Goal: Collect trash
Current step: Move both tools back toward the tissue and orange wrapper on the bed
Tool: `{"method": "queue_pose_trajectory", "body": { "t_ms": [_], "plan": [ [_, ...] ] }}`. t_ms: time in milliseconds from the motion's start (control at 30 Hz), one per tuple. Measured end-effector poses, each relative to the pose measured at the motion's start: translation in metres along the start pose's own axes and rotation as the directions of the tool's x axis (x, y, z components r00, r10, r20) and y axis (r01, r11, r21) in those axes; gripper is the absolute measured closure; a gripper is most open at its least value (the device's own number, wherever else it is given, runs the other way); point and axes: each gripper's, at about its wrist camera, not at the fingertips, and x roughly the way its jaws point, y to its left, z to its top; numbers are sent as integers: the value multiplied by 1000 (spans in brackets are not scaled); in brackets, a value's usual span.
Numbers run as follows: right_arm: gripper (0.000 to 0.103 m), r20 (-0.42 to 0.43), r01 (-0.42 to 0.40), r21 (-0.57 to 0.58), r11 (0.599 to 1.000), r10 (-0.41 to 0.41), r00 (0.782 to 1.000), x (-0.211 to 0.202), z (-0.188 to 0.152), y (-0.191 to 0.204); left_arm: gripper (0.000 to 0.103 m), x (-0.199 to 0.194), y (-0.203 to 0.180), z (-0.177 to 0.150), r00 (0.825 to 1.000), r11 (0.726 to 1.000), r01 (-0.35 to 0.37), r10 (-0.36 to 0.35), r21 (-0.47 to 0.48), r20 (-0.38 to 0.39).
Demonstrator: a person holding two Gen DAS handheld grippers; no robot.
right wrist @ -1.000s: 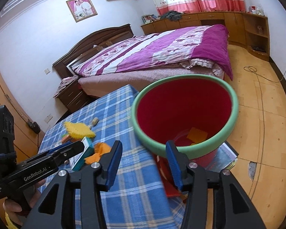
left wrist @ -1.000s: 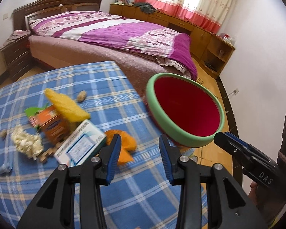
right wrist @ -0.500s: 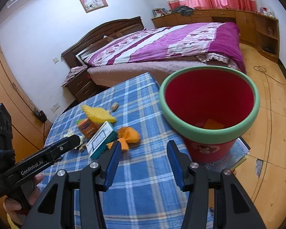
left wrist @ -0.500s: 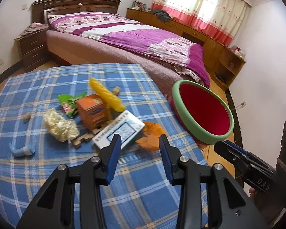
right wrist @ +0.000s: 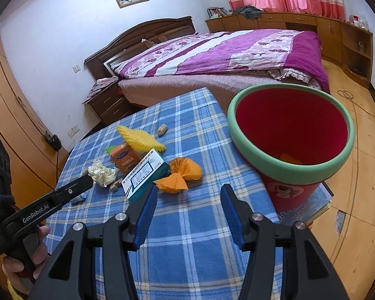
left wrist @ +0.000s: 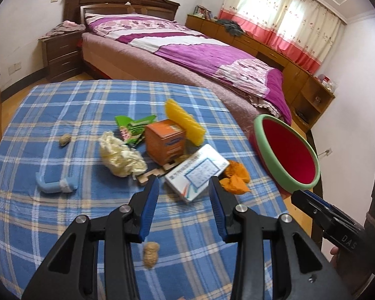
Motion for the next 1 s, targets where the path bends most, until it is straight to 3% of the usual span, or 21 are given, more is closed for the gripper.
{"method": "queue_pose_trajectory", "body": {
  "t_ms": [600,1000],
  "plan": [
    [39,-46,12,40,999,-10,999,32,4,-9,62,31,44,9,994,991,-108,106,-81,-33],
    [36,-63,5,76,997,0,998,53,10,-21,56,60,65,16,987,981,-156,149,-117,-67]
  ]
}}
